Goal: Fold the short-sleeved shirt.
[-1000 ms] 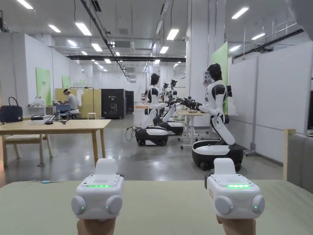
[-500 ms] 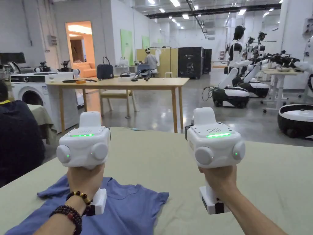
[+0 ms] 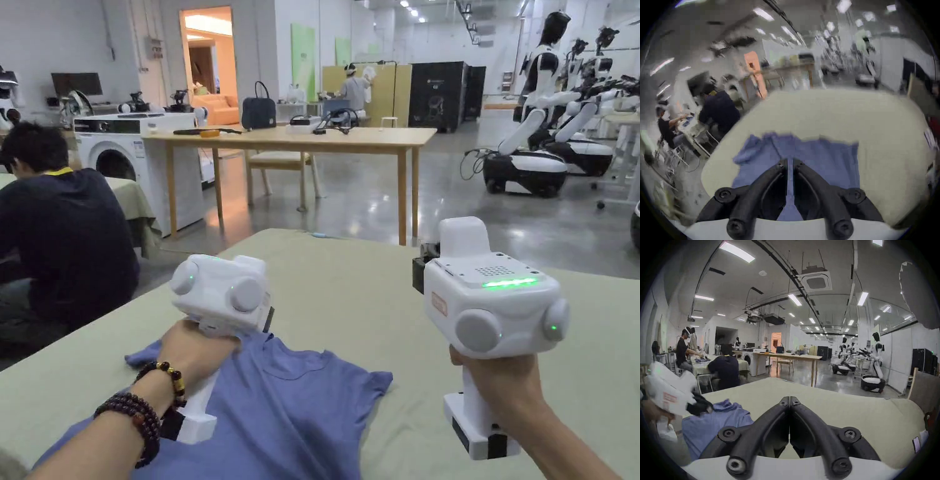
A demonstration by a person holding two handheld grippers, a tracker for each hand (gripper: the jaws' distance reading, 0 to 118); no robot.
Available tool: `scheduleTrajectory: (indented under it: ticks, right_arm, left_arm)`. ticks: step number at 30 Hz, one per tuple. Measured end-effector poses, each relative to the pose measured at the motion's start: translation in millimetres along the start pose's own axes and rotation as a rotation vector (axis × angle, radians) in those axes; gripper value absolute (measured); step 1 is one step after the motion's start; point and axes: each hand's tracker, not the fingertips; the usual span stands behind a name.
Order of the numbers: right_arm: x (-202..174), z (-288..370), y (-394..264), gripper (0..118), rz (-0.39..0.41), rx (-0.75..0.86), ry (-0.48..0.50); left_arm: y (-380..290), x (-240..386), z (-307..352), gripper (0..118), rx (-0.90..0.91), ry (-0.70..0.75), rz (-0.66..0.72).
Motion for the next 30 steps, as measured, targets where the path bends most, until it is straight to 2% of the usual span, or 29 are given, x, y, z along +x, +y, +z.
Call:
scheduleTrajectory:
  ticks: [1,2,3,4,6,7,12,16,18,20,22,23,24,25,26,30]
  right_arm:
    - [5,3,-6,0,-0.013,-0.007,0.01]
    - [9,5,-11,0,-0.02,-0.013,0.017]
    - [11,4,-22,0,-0.026,-0.022,0.023]
    - [14,4,-27,0,-0.033,-0.031,0.028]
    - [20,3,-38,0,-0.049,-0.055,0.044]
    - [24,1,-46,0,-0.058,-0.072,0.054]
    - [29,5,-63,0,-0.064,-0.116,0.092]
    - [27,3,-75,0,-0.049,-0.122,0.113]
    - [27,0,-77,0,-0.086,-0.142,0.142]
    - [27,-4,-79,0,-0.148,-0.175,0.166]
    - [22,-5,-80,0,-0.148,-0.179,0.17]
    - [20,-5,-81,0,-0.145,-0.182,0.17]
    - [18,-4,-81,0,-0.141,-0.184,0.17]
    - [16,-2,-81,0,-0.139,-0.184,0.171]
    - [15,0,-81,0,-0.139,-0.182,0.175]
    - [15,6,-79,0,-0.129,-0.182,0.166]
  left_arm:
    - [-3,9,-20,9,-0.082,-0.044,-0.052]
    - [-7,17,-35,20,-0.135,-0.083,-0.091]
    - [-12,23,-52,73,-0.197,-0.087,-0.107]
    - [-14,30,-66,116,-0.19,-0.1,-0.099]
    - [-25,39,-93,114,-0.279,-0.149,-0.086]
    - [-22,45,-108,115,-0.189,-0.192,-0.087]
    - [-34,50,-169,115,-0.239,-0.172,-0.031]
    - [-42,51,-177,118,-0.227,-0.198,-0.022]
    - [-43,46,-178,117,-0.208,-0.215,-0.015]
    - [-46,48,-169,108,-0.21,-0.249,-0.009]
    - [-46,43,-160,76,-0.169,-0.271,-0.025]
    - [-45,43,-153,57,-0.15,-0.274,-0.038]
    - [-42,42,-149,22,-0.101,-0.26,-0.052]
    - [-43,45,-144,8,-0.097,-0.248,-0.056]
    - [-43,47,-141,8,-0.084,-0.186,-0.084]
    - [-38,51,-135,8,-0.071,-0.206,-0.097]
